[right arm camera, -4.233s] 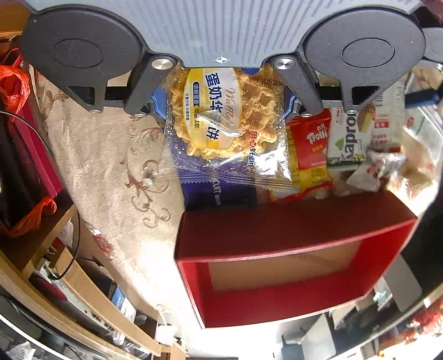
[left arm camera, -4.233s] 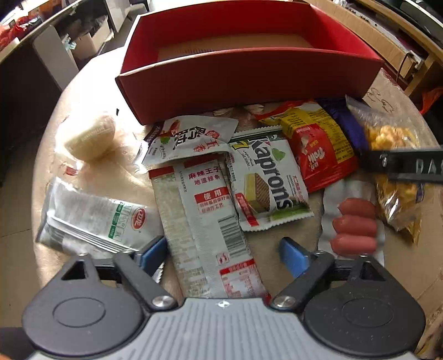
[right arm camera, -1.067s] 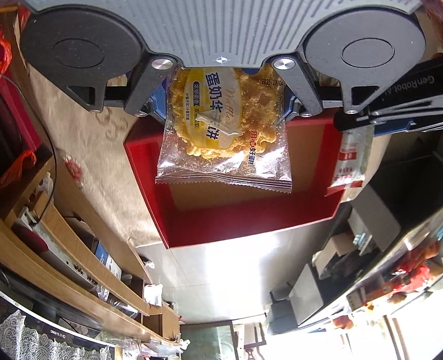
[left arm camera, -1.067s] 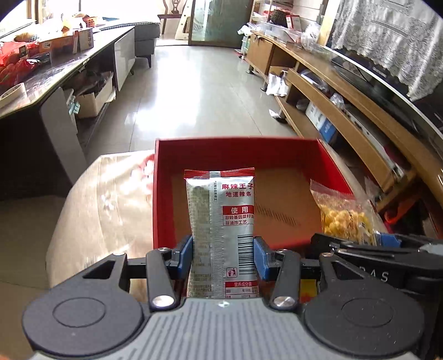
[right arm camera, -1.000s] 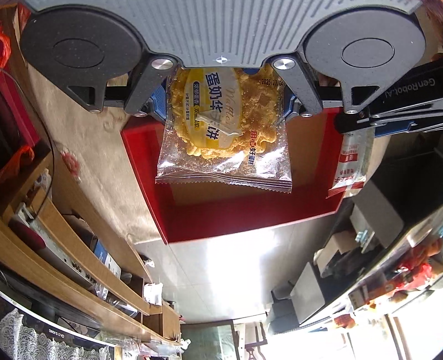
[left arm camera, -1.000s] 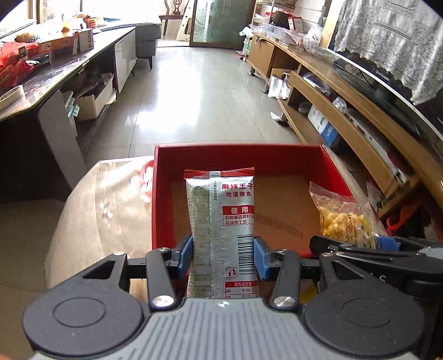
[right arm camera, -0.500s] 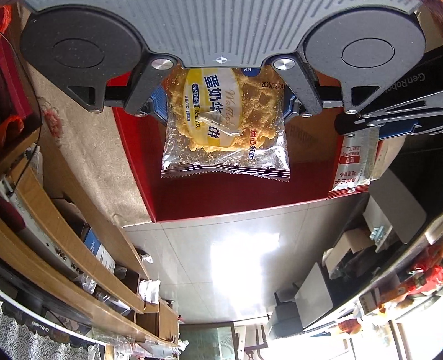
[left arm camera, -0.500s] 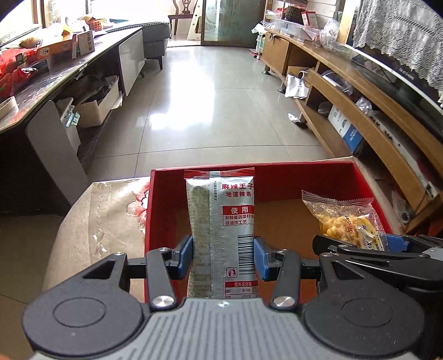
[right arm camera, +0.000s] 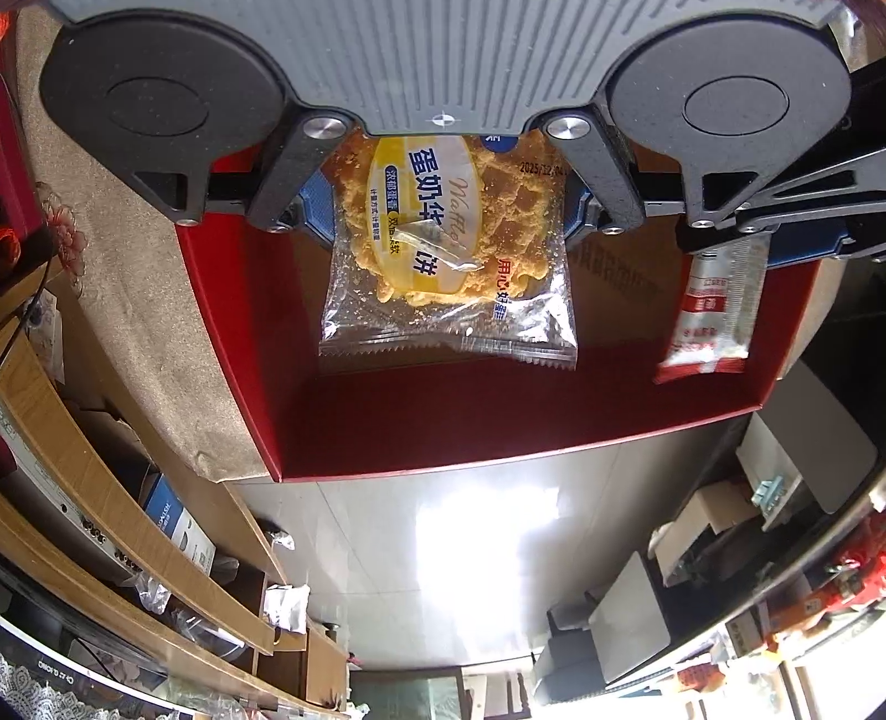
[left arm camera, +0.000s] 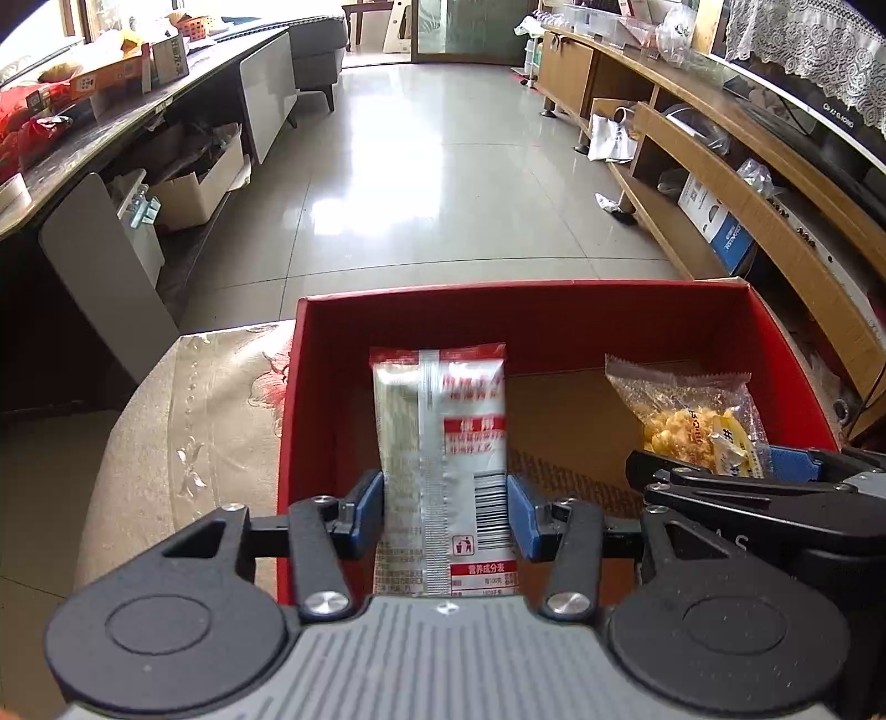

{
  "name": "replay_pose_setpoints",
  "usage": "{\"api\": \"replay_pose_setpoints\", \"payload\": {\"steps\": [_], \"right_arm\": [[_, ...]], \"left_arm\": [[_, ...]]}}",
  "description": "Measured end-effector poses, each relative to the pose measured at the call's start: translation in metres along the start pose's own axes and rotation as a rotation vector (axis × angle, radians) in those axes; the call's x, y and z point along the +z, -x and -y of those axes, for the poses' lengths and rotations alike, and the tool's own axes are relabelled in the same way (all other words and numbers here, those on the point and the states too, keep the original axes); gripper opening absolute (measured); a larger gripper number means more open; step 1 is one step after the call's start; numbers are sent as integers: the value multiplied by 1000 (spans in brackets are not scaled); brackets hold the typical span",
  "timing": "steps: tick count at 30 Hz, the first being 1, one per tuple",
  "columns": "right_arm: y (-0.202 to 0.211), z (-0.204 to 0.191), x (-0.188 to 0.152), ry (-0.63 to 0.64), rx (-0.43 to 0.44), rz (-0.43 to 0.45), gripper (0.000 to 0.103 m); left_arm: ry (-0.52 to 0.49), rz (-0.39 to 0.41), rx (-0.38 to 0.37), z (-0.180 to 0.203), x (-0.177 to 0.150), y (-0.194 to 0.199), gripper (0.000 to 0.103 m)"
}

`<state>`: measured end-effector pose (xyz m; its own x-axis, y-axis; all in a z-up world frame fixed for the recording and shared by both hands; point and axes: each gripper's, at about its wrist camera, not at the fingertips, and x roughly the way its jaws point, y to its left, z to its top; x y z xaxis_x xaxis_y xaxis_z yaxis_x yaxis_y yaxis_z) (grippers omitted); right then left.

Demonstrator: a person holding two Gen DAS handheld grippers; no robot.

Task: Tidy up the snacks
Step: 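Open both tools to drop the packets into the red box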

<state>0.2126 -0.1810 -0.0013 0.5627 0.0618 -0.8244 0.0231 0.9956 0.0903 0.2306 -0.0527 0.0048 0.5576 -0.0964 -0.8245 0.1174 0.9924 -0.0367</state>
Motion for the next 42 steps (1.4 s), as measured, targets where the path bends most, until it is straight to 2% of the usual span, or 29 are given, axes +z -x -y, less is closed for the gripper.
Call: {"api": "replay_pose_setpoints", "payload": {"steps": [3,11,27,34,42], "right_arm": [[1,-1,1,5,-7,9,81],[17,0,5,14,-17,61,82],[46,-4,-8,44,-54,84,83],[60,-10,-25,47,-55,78,84],[72,-31,-49,106,-30,64,84]], "left_arm": [[-15,16,14,1,1,3,43],[-4,18,-2,-3,0,9,44],[15,42,-36,-12,-11,39,45],[22,38,-39,-27,-31,57,46],[74,-3,-3,-67,-67,70,49]]}}
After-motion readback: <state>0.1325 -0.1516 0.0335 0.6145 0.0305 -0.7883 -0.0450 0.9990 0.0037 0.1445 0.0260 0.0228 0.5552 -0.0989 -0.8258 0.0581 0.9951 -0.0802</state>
